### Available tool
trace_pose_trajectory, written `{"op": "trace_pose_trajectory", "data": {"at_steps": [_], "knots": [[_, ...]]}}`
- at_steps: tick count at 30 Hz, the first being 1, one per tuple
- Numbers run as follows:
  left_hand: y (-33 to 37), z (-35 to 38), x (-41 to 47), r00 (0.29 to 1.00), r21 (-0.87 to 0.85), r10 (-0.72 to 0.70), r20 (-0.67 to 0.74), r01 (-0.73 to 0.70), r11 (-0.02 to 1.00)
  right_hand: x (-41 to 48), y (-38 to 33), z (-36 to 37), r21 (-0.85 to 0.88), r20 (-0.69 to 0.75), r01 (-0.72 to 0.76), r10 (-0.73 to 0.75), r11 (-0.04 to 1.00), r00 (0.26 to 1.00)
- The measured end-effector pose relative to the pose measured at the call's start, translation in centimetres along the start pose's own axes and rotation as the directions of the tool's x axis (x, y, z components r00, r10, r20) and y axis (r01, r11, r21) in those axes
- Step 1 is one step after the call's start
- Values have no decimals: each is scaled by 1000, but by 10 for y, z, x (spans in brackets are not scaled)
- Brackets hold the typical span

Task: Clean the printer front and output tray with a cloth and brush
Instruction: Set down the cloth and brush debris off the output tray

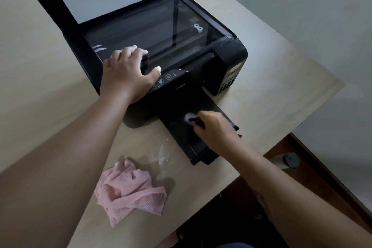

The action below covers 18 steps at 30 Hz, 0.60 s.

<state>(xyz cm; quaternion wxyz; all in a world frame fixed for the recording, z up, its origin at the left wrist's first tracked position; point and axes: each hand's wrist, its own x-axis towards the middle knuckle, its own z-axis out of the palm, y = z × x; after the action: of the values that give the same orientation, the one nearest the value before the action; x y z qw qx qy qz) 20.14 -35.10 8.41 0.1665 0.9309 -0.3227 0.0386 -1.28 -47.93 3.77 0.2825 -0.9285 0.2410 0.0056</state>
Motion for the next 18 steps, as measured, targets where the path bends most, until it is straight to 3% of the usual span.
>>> {"op": "trace_pose_trajectory", "data": {"at_steps": [1,2,4,5,8,9,12,13,16,18], "knots": [[0,0,0,1000,-1,1,-1,-1,1000,-2,-6,5,36,73,81,-83,996,994],[0,0,1,1000,-2,1,0,-1,1000,0,-8,6,73,58,79,-83,994,995],[0,0,0,1000,-1,-1,-1,1,1000,9,-3,4,86,-150,-33,46,996,988],[0,1,-1,1000,1,-3,-3,3,1000,11,-2,4,69,-180,-55,67,996,981],[0,1,0,1000,0,-1,-3,1,1000,8,-18,15,116,110,185,-197,976,974],[0,1,1,1000,1,-1,-4,1,1000,8,-22,16,127,134,181,-198,975,971],[-1,0,1,1000,4,-3,-1,3,1000,23,-10,12,43,-149,-35,41,998,988],[-2,1,1,1000,3,-5,-2,5,1000,25,-10,11,16,-148,-11,13,1000,989],[-2,2,1,1000,0,-5,2,5,1000,24,-21,15,33,28,213,-214,977,977],[-2,2,2,1000,0,-6,2,6,1000,32,-13,10,-11,-101,86,-87,996,991]]}}
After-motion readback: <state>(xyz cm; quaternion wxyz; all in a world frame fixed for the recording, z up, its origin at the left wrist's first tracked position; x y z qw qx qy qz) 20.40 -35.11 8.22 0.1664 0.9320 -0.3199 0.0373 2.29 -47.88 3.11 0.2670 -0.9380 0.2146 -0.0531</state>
